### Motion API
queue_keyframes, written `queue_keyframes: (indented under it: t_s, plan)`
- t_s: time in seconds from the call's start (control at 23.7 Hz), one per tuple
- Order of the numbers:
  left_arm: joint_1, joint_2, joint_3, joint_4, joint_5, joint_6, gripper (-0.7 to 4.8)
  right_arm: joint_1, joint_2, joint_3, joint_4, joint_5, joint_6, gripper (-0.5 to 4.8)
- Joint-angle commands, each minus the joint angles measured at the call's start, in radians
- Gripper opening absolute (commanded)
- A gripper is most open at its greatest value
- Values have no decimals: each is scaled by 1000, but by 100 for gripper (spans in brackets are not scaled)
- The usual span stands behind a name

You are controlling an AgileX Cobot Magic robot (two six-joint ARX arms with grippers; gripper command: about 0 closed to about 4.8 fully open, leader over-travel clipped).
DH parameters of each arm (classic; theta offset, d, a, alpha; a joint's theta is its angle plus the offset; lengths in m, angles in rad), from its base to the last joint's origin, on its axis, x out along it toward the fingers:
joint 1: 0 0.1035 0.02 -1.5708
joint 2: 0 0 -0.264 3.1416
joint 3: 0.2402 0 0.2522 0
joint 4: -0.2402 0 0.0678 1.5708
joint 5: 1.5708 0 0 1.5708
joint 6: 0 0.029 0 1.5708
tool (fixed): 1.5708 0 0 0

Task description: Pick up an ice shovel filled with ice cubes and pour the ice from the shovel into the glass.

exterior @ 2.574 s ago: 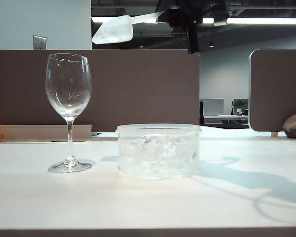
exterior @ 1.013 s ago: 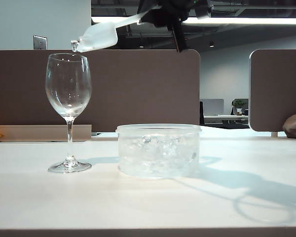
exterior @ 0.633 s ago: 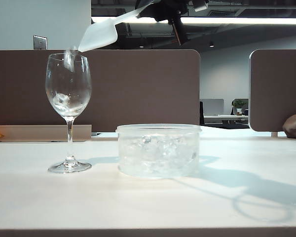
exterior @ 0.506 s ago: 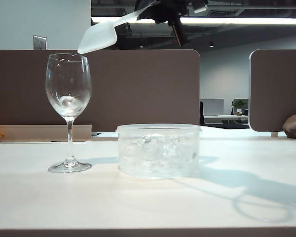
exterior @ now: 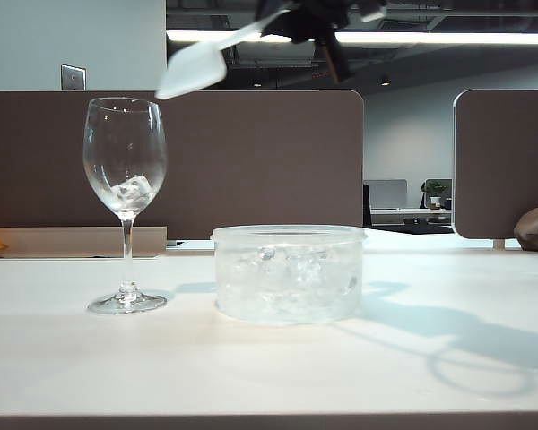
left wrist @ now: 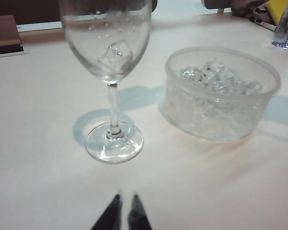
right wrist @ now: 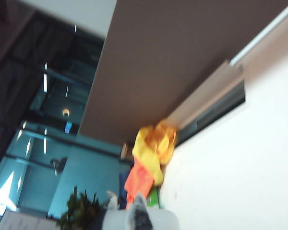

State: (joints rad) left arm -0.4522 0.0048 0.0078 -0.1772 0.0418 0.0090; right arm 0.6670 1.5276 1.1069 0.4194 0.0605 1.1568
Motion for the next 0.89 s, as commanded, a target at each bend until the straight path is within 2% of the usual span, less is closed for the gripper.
queue_keyframes:
  t_s: [0.04, 0.46, 0.63, 0.89]
  plan:
    - [0, 1, 0, -2, 4, 2, 29, -6, -10, 6, 52, 4, -5, -5]
    - [0, 1, 0, -2, 4, 2, 29, -115, -74, -49, -80, -13, -16, -5]
    - [0, 1, 0, -2, 4, 2, 29, -129, -94, -111, -136, -17, -23, -5]
    - [0, 1, 0, -2, 4, 2, 29, -129, -99, -212, -129, -18, -32, -5]
